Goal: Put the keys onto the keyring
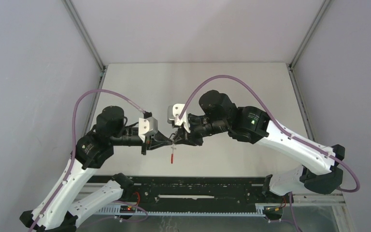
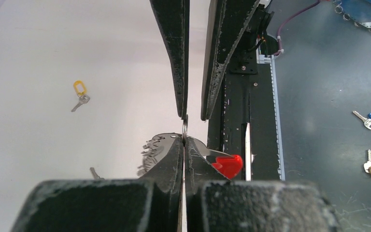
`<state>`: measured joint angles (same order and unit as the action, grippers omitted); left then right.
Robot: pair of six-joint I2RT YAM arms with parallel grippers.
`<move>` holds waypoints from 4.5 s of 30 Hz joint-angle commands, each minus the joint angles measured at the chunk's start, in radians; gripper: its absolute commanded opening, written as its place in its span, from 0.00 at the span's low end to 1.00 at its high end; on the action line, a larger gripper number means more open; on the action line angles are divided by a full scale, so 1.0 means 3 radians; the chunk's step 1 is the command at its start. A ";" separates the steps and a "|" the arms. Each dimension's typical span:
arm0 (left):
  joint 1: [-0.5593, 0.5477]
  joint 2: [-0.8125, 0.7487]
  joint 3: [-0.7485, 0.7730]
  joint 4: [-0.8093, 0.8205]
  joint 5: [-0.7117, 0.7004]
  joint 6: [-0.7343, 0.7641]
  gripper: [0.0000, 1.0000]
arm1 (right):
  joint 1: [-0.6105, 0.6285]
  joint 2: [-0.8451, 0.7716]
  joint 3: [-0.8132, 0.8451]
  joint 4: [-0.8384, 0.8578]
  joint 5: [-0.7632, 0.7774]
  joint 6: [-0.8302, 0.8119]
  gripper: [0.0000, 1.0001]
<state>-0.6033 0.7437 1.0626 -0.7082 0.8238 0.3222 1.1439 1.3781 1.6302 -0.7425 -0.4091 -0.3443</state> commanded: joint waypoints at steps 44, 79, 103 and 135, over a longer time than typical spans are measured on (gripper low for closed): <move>-0.0032 -0.0261 -0.0177 0.0840 0.0209 -0.0874 0.36 | -0.0422 -0.0861 -0.2188 0.4379 -0.0897 0.2178 0.00; -0.0030 -0.0441 -0.0363 0.1654 0.0163 -0.1644 0.29 | -0.0188 -0.0775 -0.2437 0.4940 -0.0554 0.2346 0.00; -0.0029 -0.0476 -0.0420 0.1603 -0.0232 -0.1461 0.00 | -0.0126 -0.0714 -0.2438 0.5043 -0.0610 0.2432 0.00; -0.0383 -0.0663 -0.0319 0.0486 -0.0541 0.1239 0.00 | -0.0123 -0.1053 -0.1665 0.2641 -0.0457 0.0505 0.39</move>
<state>-0.6884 0.5426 0.9443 -0.5201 0.6823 0.5503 1.0676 1.0573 1.0424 0.2287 -0.6472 0.0265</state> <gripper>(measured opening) 0.011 0.390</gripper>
